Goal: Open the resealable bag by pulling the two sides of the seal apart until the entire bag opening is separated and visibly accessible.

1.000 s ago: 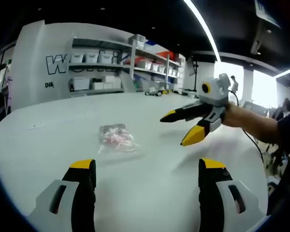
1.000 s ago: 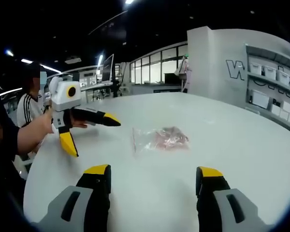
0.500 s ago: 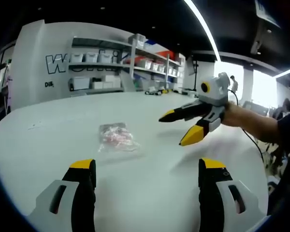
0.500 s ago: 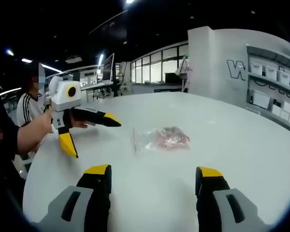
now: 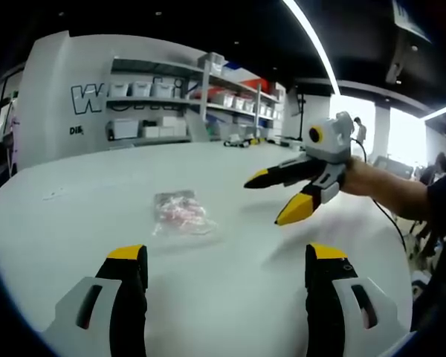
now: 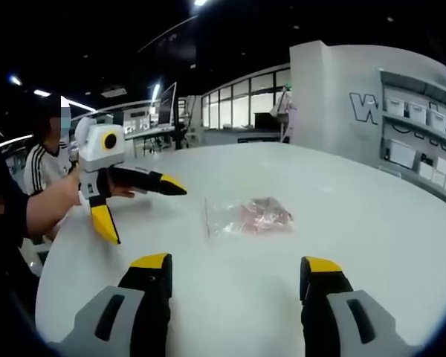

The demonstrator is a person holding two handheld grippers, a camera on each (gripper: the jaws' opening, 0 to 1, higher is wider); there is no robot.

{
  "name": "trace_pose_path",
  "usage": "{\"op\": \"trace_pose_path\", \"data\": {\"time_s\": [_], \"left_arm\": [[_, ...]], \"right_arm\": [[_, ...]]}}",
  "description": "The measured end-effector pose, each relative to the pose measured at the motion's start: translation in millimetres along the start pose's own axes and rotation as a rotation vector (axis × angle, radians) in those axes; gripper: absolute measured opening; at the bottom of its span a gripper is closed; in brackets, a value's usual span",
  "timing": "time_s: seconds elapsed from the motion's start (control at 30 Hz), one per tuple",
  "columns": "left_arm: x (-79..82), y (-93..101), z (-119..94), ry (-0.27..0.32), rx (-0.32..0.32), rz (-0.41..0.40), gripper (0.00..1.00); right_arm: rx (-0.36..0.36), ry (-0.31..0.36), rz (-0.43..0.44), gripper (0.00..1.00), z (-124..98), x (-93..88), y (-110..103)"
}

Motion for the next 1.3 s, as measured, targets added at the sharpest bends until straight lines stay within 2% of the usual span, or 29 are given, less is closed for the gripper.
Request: {"op": "trace_pose_path", "data": {"time_s": [1.3], "left_arm": [[-0.9, -1.8, 1.1, 0.001, -0.003, -0.004, 0.86]], "right_arm": [[0.009, 0.011, 0.009, 0.67, 10.3, 4.2, 3.1]]}}
Point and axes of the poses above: the point that each gripper's makers call its tool centre point, and the gripper's own axes: z roughly forward along the fingers, y roughly to its right, x roughly out of its top, the point moved 4 cm from there along -z, roughly backward along the fingers
